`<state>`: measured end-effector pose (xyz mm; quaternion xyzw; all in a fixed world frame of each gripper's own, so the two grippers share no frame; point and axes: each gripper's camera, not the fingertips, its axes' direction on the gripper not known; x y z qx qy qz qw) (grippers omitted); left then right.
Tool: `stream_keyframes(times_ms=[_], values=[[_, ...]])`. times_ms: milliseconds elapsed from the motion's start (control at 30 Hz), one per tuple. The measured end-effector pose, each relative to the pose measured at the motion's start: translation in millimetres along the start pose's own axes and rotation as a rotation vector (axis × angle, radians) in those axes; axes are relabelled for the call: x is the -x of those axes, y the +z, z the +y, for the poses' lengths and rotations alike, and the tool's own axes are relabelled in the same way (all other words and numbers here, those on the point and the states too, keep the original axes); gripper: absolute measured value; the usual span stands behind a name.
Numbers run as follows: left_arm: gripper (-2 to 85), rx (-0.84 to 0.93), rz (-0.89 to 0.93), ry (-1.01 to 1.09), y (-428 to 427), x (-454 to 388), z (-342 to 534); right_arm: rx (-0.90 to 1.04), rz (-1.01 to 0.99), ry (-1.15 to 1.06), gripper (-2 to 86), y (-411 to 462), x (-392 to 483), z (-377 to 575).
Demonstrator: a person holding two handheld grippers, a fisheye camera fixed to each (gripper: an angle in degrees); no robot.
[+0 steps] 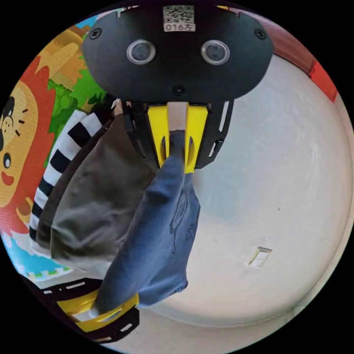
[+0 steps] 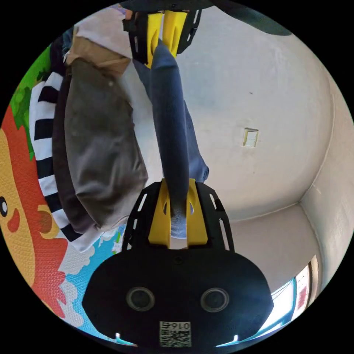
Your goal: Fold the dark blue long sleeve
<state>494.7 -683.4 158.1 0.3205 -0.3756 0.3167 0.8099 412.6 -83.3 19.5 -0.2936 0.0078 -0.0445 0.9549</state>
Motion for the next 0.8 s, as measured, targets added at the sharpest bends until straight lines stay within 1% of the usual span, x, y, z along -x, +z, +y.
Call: stream_keyframes(times_ms=[33,67,100,133,200,267,367,400,433,467,533,567,633,667,700,733,767,800], values=[[5.5,0.056,0.049,0.053,19,-37,3,0.032,-0.097,-0.07,6.6,12,31,-1],[5.4,0.077,0.085,0.069,27,-51,6,0.028,-0.026,-0.052,6.6,15,41,0],[5.3,0.051,0.04,-0.005,32,-65,17,-0.002,0.107,-0.013,6.6,14,50,6],[5.3,0.004,0.011,-0.089,30,-62,28,-0.001,0.107,0.036,6.7,14,43,12],[5.7,-0.043,0.062,-0.115,26,-48,40,-0.01,0.063,0.051,6.9,13,25,24],[5.9,-0.034,0.127,-0.117,20,-30,53,-0.015,-0.013,0.05,7.2,9,5,40],[3.5,-0.011,0.219,-0.203,-2,-1,95,-0.05,-0.111,0.104,7.0,-10,-23,81],[1.7,-0.027,0.236,-0.258,-14,11,123,-0.078,-0.177,0.156,6.4,-21,-35,101],[0.9,-0.055,0.221,-0.283,-26,21,157,-0.127,-0.271,0.244,5.4,-35,-51,122],[0.5,-0.064,0.202,-0.319,-32,28,174,-0.156,-0.32,0.297,5.1,-42,-60,133],[-0.3,-0.085,0.117,-0.423,-45,59,249,-0.329,-0.514,0.545,3.1,-76,-100,175],[-0.4,-0.074,0.092,-0.452,-45,68,267,-0.385,-0.563,0.613,2.5,-84,-109,184],[-0.2,0.029,0.013,-0.594,-31,107,335,-0.627,-0.802,0.901,0.7,-106,-144,214],[0.2,0.064,-0.002,-0.617,-26,117,349,-0.687,-0.87,0.96,0.5,-109,-151,218],[0.9,0.137,-0.041,-0.679,-14,138,378,-0.788,-1.005,1.061,0.2,-109,-163,220],[3.7,0.203,-0.07,-0.771,-2,157,407,-0.86,-1.128,1.132,-0.1,-104,-170,215],[5.0,0.231,-0.07,-0.821,5,167,422,-0.886,-1.177,1.166,-0.1,-101,-173,211],[7.7,0.273,-0.036,-0.897,18,182,449,-0.908,-1.256,1.245,-0.2,-91,-174,200]])
